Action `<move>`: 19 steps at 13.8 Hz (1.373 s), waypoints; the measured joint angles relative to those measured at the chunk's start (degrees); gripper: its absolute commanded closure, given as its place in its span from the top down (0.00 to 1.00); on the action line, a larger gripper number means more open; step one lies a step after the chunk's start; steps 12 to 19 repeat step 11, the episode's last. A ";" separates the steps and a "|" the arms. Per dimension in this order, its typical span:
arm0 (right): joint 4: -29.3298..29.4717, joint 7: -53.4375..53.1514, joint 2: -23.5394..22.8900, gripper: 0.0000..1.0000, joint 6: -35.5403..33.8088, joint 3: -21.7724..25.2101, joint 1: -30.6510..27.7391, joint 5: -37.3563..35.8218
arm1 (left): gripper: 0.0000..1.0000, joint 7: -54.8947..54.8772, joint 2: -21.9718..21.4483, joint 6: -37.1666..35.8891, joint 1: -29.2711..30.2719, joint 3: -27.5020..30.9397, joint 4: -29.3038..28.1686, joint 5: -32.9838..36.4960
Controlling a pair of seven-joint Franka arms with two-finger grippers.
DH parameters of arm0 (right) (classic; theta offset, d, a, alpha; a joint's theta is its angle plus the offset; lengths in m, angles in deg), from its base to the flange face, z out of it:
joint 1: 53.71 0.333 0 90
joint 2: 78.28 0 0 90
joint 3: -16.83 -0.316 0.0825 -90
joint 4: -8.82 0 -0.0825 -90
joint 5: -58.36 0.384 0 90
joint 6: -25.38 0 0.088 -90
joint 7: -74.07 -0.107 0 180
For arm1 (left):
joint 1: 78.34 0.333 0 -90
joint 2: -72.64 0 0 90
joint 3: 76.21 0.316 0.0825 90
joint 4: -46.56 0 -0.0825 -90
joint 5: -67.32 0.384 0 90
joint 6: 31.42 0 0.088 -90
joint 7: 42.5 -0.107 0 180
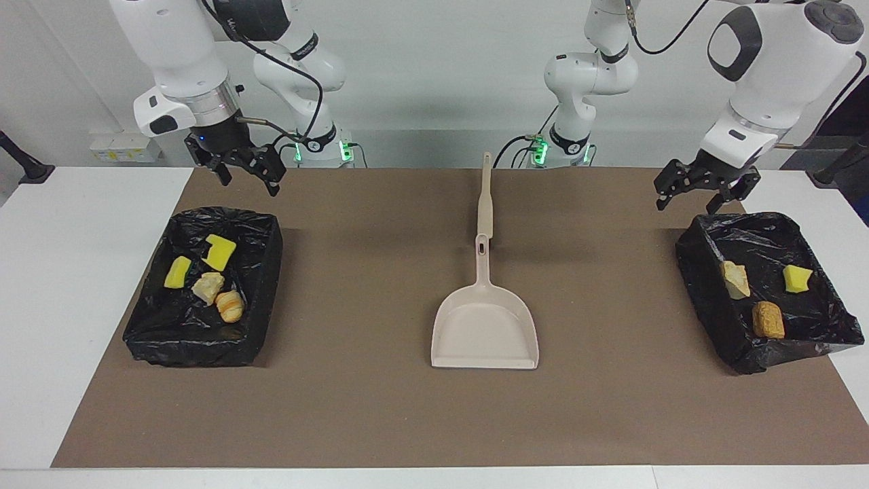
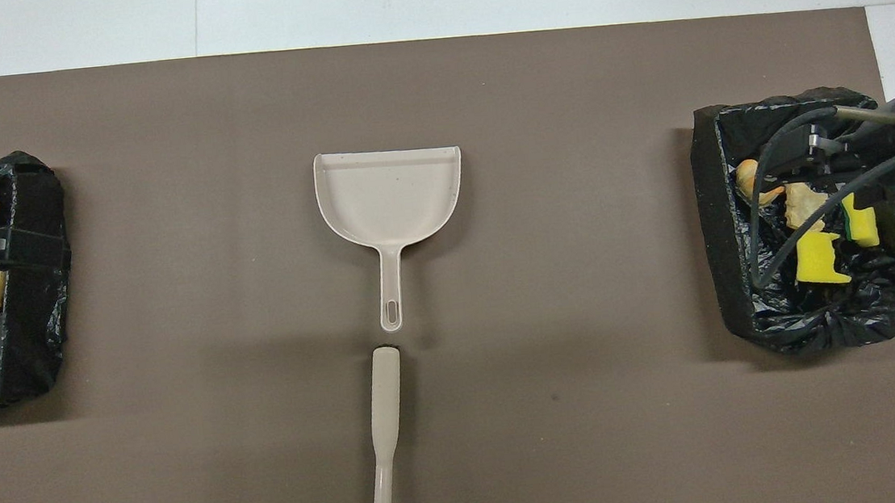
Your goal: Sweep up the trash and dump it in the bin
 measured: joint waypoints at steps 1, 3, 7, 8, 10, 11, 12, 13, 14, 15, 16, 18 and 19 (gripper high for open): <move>0.00 0.00 0.02 1.00 0.00 -0.29 0.11 0.00 | 1.00 -0.18 -1.00 -0.96 0.06 0.03 -0.23 0.03; 0.06 0.01 0.30 1.00 0.00 -0.79 1.24 -0.06 | 1.00 -0.76 -2.39 -1.25 0.41 0.05 -1.34 0.69; 0.50 0.01 1.27 1.00 0.00 -0.88 2.45 -0.19 | 1.00 -1.10 -2.31 -3.17 0.48 0.02 -0.60 1.23; 0.63 0.01 1.28 1.00 0.00 -0.78 2.43 -0.21 | 1.00 -1.11 -2.04 -4.16 0.48 0.02 0.21 1.23; 0.66 0.01 1.28 1.00 -0.33 -0.64 2.42 -0.53 | 1.00 -1.12 -1.24 -5.50 0.48 0.00 1.96 1.23; 0.67 0.01 1.28 1.00 -0.68 -0.65 2.43 -1.11 | 1.00 -1.12 -0.88 -5.73 0.48 -0.02 2.50 1.22; 0.67 0.01 1.28 1.00 -0.68 -0.65 2.43 -1.11 | 1.00 -1.12 -0.88 -5.73 0.48 -0.02 2.50 1.22; 0.67 0.01 1.28 1.00 -0.68 -0.65 2.43 -1.11 | 1.00 -1.12 -0.88 -5.73 0.48 -0.02 2.50 1.22; 0.67 0.01 1.28 1.00 -0.68 -0.65 2.43 -1.11 | 1.00 -1.12 -0.88 -5.73 0.48 -0.02 2.50 1.22; 0.67 0.01 1.28 1.00 -0.68 -0.65 2.43 -1.11 | 1.00 -1.12 -0.88 -5.73 0.48 -0.02 2.50 1.22; 0.67 0.01 1.28 1.00 -0.68 -0.65 2.43 -1.11 | 1.00 -1.12 -0.88 -5.73 0.48 -0.02 2.50 1.22; 0.67 0.01 1.28 1.00 -0.68 -0.65 2.43 -1.11 | 1.00 -1.12 -0.88 -5.73 0.48 -0.02 2.50 1.22; 0.67 0.01 1.28 1.00 -0.68 -0.65 2.43 -1.11 | 1.00 -1.12 -0.88 -5.73 0.48 -0.02 2.50 1.22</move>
